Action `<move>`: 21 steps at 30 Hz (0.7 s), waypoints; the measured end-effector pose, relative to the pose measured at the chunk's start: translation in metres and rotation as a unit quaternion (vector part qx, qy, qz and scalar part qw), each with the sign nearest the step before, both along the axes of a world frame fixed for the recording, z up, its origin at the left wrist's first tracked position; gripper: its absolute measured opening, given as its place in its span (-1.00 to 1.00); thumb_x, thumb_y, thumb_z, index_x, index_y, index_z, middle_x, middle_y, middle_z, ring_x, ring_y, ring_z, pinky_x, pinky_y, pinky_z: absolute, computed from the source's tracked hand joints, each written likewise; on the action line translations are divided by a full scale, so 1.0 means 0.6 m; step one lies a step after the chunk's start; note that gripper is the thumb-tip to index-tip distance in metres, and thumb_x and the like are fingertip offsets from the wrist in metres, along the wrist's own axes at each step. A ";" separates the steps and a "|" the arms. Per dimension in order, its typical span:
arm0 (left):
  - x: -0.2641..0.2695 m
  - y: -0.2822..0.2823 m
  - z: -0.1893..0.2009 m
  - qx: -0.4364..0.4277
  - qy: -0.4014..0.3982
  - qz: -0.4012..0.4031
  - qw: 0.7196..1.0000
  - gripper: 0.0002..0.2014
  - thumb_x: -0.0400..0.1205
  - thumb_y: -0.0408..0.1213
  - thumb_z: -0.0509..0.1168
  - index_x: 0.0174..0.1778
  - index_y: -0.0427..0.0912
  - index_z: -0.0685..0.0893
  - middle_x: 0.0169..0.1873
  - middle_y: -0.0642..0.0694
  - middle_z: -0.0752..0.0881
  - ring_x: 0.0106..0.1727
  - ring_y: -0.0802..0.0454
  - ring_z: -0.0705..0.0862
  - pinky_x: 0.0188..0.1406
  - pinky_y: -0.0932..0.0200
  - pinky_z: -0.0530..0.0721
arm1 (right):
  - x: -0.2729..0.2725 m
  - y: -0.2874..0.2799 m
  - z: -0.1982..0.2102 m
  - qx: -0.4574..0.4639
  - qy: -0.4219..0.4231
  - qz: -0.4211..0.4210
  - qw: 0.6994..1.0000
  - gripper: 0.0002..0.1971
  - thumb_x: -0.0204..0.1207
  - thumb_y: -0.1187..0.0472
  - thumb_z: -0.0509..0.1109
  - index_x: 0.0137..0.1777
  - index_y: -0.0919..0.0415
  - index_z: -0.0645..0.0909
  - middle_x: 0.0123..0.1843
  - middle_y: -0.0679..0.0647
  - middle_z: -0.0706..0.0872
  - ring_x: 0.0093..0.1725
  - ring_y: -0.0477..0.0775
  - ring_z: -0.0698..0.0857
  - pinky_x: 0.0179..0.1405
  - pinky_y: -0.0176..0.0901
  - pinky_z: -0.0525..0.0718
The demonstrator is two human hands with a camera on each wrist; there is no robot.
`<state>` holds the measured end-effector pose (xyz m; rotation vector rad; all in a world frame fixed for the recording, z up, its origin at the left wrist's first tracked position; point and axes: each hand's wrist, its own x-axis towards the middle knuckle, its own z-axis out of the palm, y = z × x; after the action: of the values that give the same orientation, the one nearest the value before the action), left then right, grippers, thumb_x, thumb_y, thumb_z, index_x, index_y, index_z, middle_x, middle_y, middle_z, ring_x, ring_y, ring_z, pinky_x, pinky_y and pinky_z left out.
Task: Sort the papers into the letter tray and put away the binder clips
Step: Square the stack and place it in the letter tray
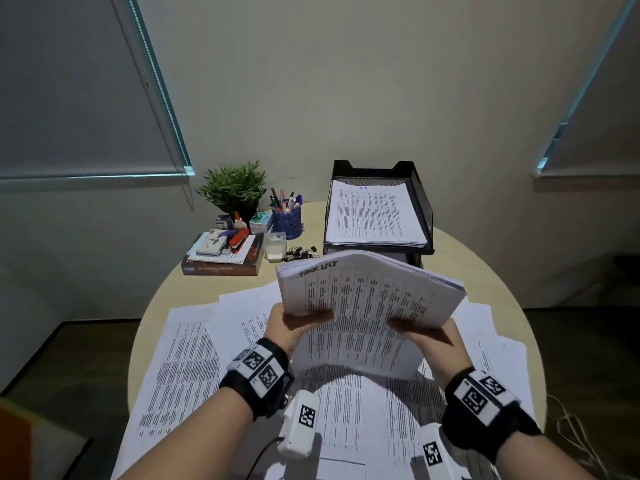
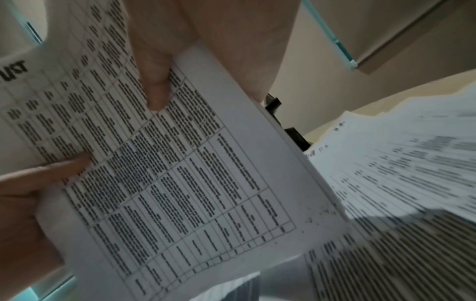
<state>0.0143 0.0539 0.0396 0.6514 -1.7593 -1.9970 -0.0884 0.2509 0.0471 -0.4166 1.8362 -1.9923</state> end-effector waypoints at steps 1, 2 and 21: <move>-0.004 -0.001 0.008 -0.004 0.014 -0.004 1.000 -0.51 0.00 -0.27 0.62 -0.13 -0.06 0.76 -0.23 0.02 0.85 -0.09 0.04 0.79 -0.02 0.00 0.75 | -0.003 0.001 0.007 -0.012 0.006 0.001 1.000 -0.69 0.31 0.52 0.51 -0.08 0.10 0.71 -0.20 -0.08 0.85 -0.18 -0.14 0.80 -0.12 -0.15 0.68; -0.008 -0.002 0.013 -0.005 0.024 -0.006 1.000 -0.53 0.02 -0.26 0.60 -0.13 -0.05 0.76 -0.22 0.03 0.85 -0.10 0.03 0.79 -0.07 0.04 0.77 | -0.006 0.001 0.009 -0.016 0.009 -0.002 1.000 -0.68 0.31 0.52 0.51 -0.07 0.10 0.70 -0.19 -0.08 0.85 -0.16 -0.14 0.80 -0.11 -0.16 0.71; 0.003 0.030 -0.122 -0.160 -0.360 -0.033 0.919 -0.75 0.62 -0.39 0.23 -0.41 -0.17 0.53 -0.41 -0.04 0.59 -0.39 0.10 0.56 -0.53 0.33 0.51 | -0.015 0.021 -0.154 0.357 -0.035 0.065 0.931 -0.73 0.46 0.40 0.41 -0.38 0.14 0.46 -0.45 -0.01 0.52 -0.49 -0.09 0.47 -0.65 -0.46 0.36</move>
<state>0.0160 0.0716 -0.0337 1.3391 -2.4709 -1.5323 -0.0971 0.2632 -0.0455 -0.2256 2.2439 -1.1140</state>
